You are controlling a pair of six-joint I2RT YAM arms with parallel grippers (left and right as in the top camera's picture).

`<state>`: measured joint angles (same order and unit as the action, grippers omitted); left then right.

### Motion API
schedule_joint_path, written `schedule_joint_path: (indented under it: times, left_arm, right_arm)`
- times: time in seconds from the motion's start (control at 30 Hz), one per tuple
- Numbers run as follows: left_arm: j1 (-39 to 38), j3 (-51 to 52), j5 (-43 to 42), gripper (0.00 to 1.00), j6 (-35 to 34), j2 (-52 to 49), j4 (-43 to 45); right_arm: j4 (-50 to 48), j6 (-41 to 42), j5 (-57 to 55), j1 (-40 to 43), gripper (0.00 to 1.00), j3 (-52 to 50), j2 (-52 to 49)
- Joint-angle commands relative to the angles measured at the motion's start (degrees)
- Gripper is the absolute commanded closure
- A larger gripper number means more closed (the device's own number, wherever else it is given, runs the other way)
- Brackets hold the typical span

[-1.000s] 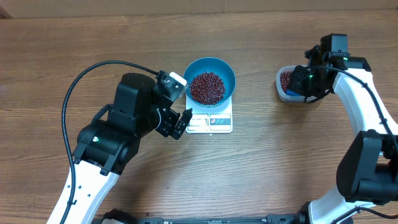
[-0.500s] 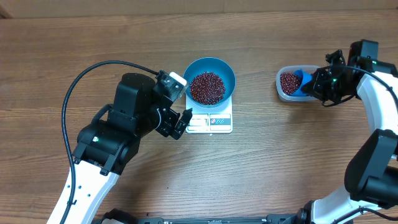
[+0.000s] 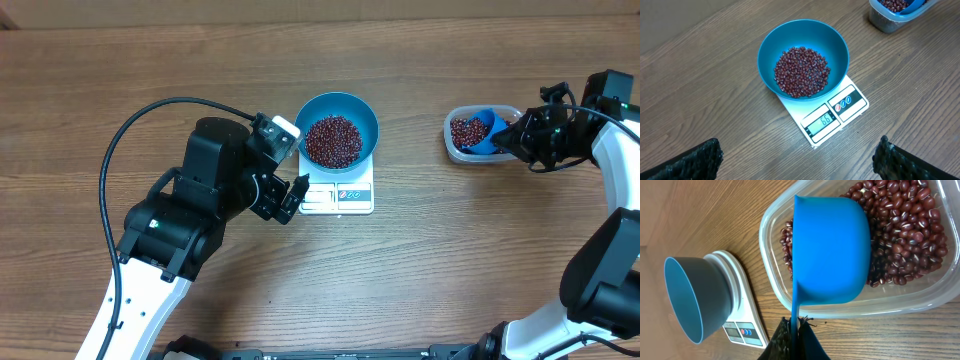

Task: Scoop item into bowl and weigh 150g on scale
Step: 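Dip the scoop into the red beans again with the right gripper, then lift the refilled scoop out of the tub with the right gripper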

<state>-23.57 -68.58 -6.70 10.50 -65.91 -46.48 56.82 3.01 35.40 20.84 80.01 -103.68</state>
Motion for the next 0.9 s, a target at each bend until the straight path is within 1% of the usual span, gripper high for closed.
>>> schedule_joint_path:
  times: [0.0,0.23,0.4,0.5,0.73,0.87]
  left_arm:
    - [0.31,-0.20,-0.61,0.00,-0.42,0.02,0.22]
    - [0.31,-0.20,-0.63,0.00,-0.44,0.02,0.22]
    - [0.31,-0.20,-0.63,0.00,-0.44,0.02,0.24]
    - [0.31,-0.20,-0.63,0.01,-0.44,0.02,0.24]
    - [0.31,-0.20,-0.63,0.00,-0.44,0.02,0.24]
    - [0.31,-0.20,-0.61,0.00,-0.42,0.02,0.26]
  right_arm:
    - [-0.13,-0.31,1.86,1.14,0.96,-0.09,-0.07]
    - [-0.09,-1.27,4.15,3.65,0.96,-0.09,-0.07]
    - [0.13,-2.62,10.10,5.70,0.96,-0.09,-0.07]
    - [0.61,-4.85,14.86,6.71,0.96,-0.09,-0.07]
    - [3.17,-4.85,19.61,7.41,0.96,-0.07,-0.07]
    - [3.54,-4.85,25.16,7.41,0.96,-0.07,-0.07]
